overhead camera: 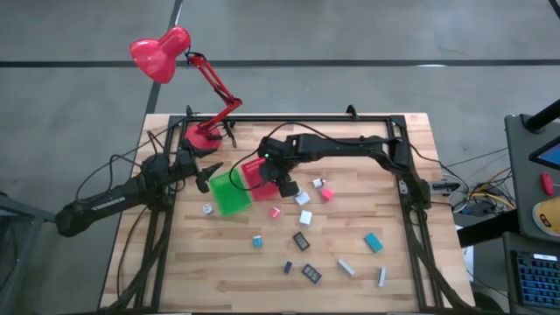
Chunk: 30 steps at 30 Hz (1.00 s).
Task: Pick & Place Office items
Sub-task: Put the right green charger adapter into the red bin
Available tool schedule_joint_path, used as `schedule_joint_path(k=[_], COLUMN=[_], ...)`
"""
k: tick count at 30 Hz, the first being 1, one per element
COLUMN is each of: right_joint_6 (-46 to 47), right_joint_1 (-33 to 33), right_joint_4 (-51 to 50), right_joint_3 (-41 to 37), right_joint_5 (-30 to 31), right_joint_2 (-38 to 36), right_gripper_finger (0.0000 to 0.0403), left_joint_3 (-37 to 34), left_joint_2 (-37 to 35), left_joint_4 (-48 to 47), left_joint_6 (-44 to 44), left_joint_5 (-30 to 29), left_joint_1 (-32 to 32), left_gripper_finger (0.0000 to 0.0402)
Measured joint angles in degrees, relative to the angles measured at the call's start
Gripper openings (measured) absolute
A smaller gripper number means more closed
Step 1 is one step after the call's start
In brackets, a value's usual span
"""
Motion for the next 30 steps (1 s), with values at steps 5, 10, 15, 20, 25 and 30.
schedule_joint_path(k=[5, 10, 15, 20, 25, 30], right_joint_6=[-0.01, 0.0, 0.2, 0.52, 1.23, 1.58], right_joint_1=[0.0, -0.07, -0.32, -0.4, -0.46, -0.65], right_joint_4=[-0.05, -0.02, 0.36, 1.93, 5.26, 5.59], right_joint_3=[2.03, 2.0, 1.69, 0.06, -2.78, -4.3], right_joint_5=[0.02, 0.07, 0.41, 0.7, 0.68, 0.72], right_joint_2=[2.27, 3.85, 4.89, 5.32, 5.32, 5.43], right_gripper_finger=[0.0146, 0.0146, 0.0146, 0.0146, 0.0146, 0.0146], left_joint_3=[0.02, 0.0, 0.01, 0.02, 0.0, 0.0], left_joint_2=[-0.02, 0.06, 0.12, 0.17, 0.22, 0.26], left_joint_4=[0.04, 0.04, 0.04, 0.04, 0.04, 0.02], left_joint_6=[0.0, 0.0, 0.0, 0.0, 0.0, 0.0], left_joint_5=[0.0, 0.0, 0.0, 0.0, 0.01, 0.0], left_joint_1=[0.0, 0.0, 0.0, 0.0, 0.0, 0.0], left_gripper_finger=[0.0257, 0.0257, 0.0257, 0.0257, 0.0257, 0.0257])
